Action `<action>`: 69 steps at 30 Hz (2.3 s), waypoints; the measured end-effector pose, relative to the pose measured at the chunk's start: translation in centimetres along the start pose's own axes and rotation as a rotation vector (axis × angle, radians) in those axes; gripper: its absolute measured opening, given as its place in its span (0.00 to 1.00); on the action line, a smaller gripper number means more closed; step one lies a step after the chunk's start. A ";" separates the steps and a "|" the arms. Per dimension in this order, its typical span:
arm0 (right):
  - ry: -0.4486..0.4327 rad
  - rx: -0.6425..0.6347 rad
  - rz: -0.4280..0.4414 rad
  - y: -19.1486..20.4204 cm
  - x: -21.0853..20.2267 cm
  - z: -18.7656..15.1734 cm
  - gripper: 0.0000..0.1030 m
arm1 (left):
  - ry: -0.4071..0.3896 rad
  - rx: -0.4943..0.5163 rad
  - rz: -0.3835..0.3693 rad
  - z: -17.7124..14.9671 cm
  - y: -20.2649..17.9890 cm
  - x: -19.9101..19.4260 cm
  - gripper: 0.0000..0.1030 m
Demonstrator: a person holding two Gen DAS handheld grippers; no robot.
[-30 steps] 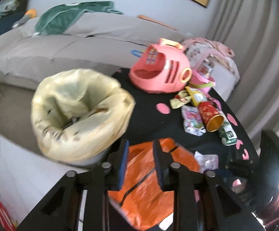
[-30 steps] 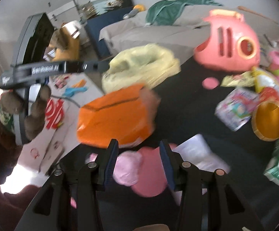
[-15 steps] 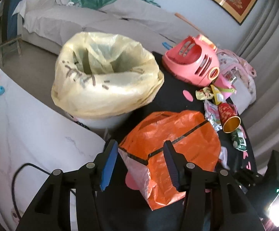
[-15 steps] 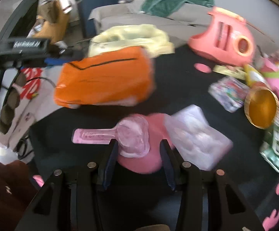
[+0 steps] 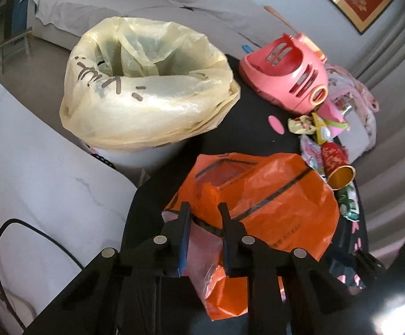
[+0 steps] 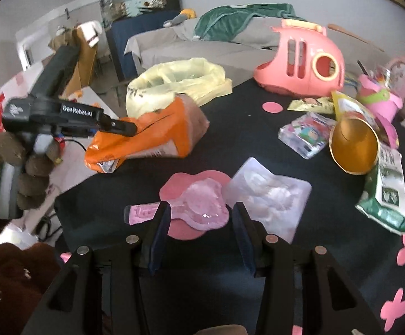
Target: Collect trash
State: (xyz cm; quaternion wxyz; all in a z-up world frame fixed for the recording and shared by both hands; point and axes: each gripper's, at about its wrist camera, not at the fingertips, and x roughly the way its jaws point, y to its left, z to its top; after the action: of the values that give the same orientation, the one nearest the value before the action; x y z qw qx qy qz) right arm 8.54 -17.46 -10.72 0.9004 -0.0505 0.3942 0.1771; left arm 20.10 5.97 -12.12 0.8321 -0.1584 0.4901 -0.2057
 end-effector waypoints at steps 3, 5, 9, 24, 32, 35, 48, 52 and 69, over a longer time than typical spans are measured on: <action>0.013 -0.028 -0.035 0.5 1.1 0.4 0.42 | -0.038 0.030 -0.007 0.1 -0.2 -1.3 0.14; 0.028 -0.020 -0.028 0.4 1.9 0.8 0.42 | -0.068 0.049 -0.006 0.3 -0.4 -2.4 0.13; 0.057 0.030 0.014 -0.3 3.0 1.5 0.42 | -0.131 0.065 0.006 0.9 -0.6 -4.4 0.13; 0.004 -0.005 0.001 0.2 -0.5 2.9 0.28 | -0.266 0.084 0.038 1.7 -0.4 -9.7 0.13; -0.073 -0.043 -0.046 0.5 -3.0 5.3 0.28 | -0.361 0.123 0.064 2.5 -1.0 -13.1 0.13; -0.112 -0.065 -0.069 0.6 -4.1 6.6 0.28 | -0.404 0.136 0.076 3.0 -1.3 -14.4 0.14; -0.295 -0.155 -0.140 1.2 -7.1 16.7 0.28 | -0.578 0.193 0.181 9.8 -2.2 -18.2 0.14; -0.320 -0.165 -0.133 1.1 -6.1 19.8 0.28 | -0.563 0.193 0.205 12.1 -1.3 -16.9 0.14; -0.230 -0.238 -0.155 1.5 2.8 26.2 0.28 | -0.354 0.019 0.046 18.1 6.0 -3.1 0.31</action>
State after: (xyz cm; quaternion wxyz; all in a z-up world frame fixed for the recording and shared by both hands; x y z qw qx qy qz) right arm 27.91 -9.27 5.21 0.9381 -0.1663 0.2601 0.1572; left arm 35.79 13.88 -4.08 0.9114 -0.1732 0.3373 -0.1600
